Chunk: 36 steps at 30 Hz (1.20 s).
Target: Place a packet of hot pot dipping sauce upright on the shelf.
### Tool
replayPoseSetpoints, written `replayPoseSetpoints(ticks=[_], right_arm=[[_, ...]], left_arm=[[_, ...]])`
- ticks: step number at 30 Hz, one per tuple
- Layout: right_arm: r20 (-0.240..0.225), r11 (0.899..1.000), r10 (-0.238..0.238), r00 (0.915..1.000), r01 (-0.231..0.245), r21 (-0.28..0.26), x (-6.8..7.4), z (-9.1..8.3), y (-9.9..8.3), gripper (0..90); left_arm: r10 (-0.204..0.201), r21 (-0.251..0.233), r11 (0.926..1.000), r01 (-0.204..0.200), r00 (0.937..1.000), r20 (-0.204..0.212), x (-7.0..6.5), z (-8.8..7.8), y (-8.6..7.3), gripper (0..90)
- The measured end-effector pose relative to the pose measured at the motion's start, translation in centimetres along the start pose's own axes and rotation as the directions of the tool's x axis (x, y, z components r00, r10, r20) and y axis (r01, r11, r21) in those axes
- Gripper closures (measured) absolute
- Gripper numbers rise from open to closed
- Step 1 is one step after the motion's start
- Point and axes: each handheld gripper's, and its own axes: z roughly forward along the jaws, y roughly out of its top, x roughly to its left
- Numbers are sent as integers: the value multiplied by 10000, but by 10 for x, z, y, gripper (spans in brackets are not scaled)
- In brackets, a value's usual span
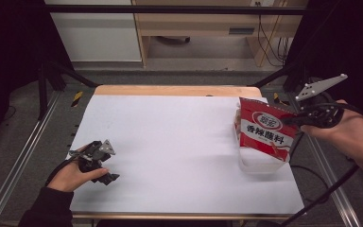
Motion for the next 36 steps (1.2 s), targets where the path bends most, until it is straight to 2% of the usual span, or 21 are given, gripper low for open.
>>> replayPoseSetpoints(ticks=[12,15,24,36], right_arm=[[-86,9992,404,9991,-404,46,-8,22,-16,900],[-131,9973,729,9973,-728,30,-10,29,-24,900],[-205,9949,1005,9947,-1006,-49,-12,33,-40,900],[-203,9898,1413,9898,-1408,232,-15,38,-57,897]], left_arm=[[30,33,10000,-30,10000,-9,0,1,0,67],[79,90,9999,-79,10000,31,0,1,0,67],[110,86,9999,-111,9999,33,-1,2,1,68],[93,45,9999,-93,10000,-11,0,0,1,70]])
